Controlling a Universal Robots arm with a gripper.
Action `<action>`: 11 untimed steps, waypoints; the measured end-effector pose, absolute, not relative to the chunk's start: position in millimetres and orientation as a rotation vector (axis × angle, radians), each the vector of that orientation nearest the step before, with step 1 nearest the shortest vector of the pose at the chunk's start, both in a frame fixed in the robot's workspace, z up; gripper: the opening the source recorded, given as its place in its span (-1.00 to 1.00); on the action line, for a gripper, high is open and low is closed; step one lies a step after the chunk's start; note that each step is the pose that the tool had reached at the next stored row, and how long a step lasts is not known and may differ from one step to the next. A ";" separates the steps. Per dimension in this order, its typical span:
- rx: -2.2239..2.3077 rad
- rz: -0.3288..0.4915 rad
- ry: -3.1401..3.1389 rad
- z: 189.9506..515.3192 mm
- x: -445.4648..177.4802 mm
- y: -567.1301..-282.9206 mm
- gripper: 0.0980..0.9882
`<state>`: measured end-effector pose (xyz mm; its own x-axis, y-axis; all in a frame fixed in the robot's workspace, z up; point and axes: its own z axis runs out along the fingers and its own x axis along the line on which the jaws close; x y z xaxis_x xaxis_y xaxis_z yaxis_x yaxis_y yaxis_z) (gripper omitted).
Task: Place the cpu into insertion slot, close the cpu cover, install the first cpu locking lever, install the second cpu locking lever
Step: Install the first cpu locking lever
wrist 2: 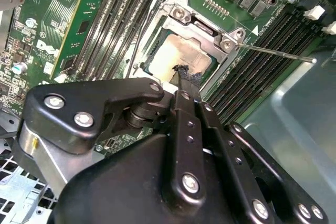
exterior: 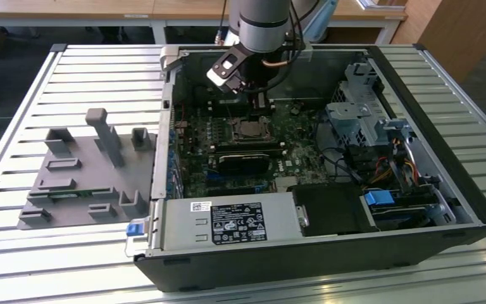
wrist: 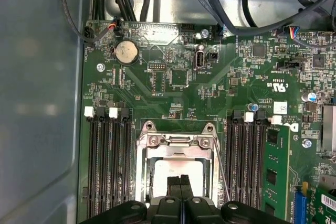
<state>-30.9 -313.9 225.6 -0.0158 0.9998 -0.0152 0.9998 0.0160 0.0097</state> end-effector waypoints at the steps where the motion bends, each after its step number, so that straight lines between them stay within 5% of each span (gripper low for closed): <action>1: 2.191 -0.006 2.226 225.7 -31.0 -313.9 -0.96; 11: 2.191 -0.006 2.226 228.3 -31.0 -313.9 -0.96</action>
